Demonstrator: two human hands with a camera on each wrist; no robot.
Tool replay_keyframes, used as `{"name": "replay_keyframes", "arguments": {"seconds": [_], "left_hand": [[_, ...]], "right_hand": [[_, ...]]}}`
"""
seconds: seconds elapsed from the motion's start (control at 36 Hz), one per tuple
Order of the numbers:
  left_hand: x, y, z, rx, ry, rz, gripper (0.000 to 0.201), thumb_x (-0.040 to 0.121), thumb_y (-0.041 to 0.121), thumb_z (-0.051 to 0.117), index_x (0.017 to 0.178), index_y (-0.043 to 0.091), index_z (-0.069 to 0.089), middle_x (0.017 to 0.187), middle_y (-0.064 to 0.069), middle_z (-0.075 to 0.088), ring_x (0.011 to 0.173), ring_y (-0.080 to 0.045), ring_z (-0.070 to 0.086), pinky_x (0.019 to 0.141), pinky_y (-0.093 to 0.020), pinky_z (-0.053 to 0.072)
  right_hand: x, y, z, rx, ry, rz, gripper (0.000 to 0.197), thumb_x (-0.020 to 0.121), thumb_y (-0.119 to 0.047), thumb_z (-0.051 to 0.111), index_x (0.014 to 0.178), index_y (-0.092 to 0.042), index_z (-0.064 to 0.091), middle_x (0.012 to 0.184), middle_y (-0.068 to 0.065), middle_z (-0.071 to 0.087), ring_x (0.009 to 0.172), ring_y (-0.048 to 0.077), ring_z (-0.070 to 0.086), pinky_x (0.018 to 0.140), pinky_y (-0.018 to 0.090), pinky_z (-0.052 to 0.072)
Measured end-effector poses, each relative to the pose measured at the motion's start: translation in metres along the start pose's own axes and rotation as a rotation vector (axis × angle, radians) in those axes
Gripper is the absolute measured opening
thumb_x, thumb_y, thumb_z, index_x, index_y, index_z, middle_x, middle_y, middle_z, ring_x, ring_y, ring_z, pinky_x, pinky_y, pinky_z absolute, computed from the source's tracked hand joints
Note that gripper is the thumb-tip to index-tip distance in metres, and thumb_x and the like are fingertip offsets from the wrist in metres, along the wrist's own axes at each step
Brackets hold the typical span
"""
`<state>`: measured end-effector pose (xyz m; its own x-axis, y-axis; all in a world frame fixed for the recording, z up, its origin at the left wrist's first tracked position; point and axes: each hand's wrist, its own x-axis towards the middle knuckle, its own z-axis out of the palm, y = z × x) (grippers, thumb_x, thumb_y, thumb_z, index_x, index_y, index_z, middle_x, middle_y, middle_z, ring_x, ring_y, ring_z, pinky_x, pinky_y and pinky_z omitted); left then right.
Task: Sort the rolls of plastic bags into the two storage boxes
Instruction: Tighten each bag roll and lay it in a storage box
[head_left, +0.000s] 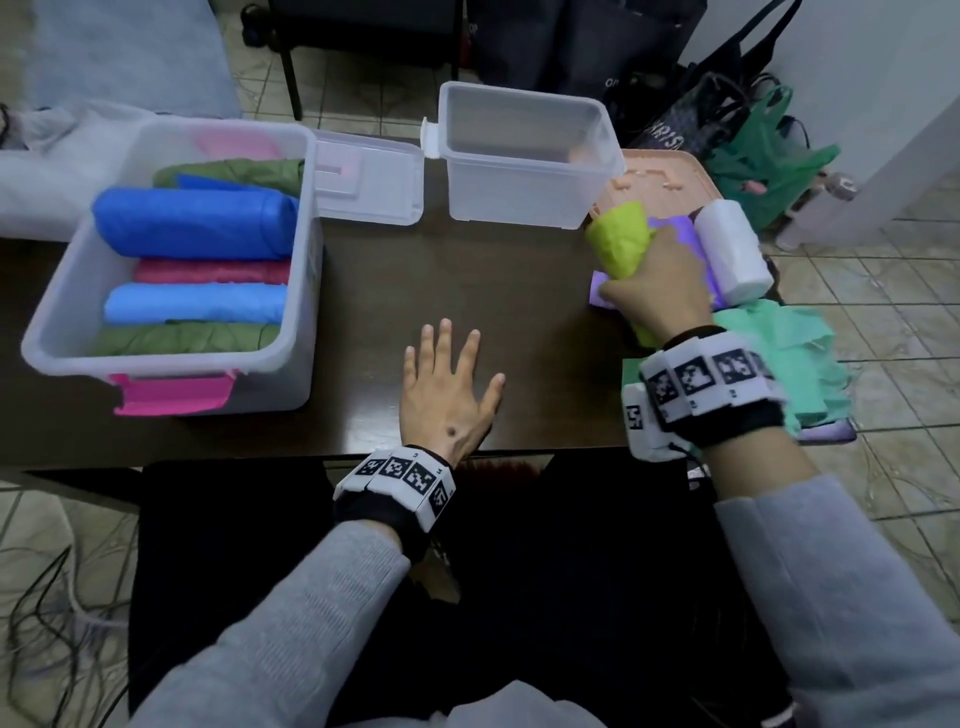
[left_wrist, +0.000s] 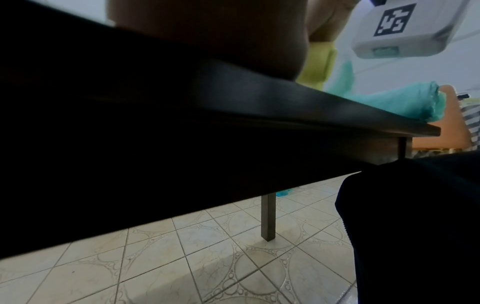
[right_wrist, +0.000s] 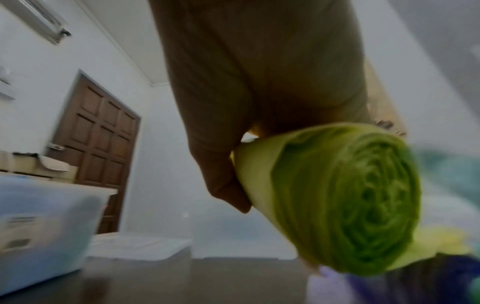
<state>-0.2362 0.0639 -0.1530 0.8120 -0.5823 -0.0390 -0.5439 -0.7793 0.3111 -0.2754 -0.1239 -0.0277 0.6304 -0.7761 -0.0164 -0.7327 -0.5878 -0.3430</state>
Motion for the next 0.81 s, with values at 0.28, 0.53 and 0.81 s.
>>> {"name": "replay_keyframes", "arguments": {"seconds": [0.28,0.53,0.81], "left_hand": [[0.010,-0.017,-0.033,-0.762,0.272,-0.265,0.044,0.096,0.006,0.041,0.139,0.003,0.037,0.143,-0.014,0.043,0.131,-0.024,0.041,0.102,-0.017,0.023],[0.049,-0.043,-0.071,-0.741,-0.002,-0.450,0.039,0.091,0.030,0.054,0.123,0.008,0.057,0.123,-0.011,0.062,0.113,-0.028,0.059,0.098,-0.040,0.047],[0.075,-0.031,-0.080,-0.768,-0.250,-0.436,0.035,0.084,0.028,0.071,0.102,0.000,0.061,0.104,-0.014,0.067,0.089,-0.021,0.067,0.075,-0.034,0.056]], "right_hand": [[-0.048,-0.058,0.080,-0.243,-0.259,-0.392,0.058,0.081,-0.023,0.066,0.127,-0.006,0.035,0.128,0.014,0.042,0.120,0.034,0.041,0.092,0.045,0.039],[-0.054,-0.052,0.075,-0.256,-0.480,-0.534,0.071,0.082,-0.043,0.063,0.138,-0.013,0.031,0.132,0.010,0.035,0.126,0.028,0.032,0.100,0.047,0.032],[-0.074,-0.049,0.071,-0.187,-0.570,-0.609,0.059,0.079,-0.016,0.065,0.129,-0.013,0.034,0.127,0.009,0.043,0.121,0.028,0.040,0.094,0.044,0.038]]}}
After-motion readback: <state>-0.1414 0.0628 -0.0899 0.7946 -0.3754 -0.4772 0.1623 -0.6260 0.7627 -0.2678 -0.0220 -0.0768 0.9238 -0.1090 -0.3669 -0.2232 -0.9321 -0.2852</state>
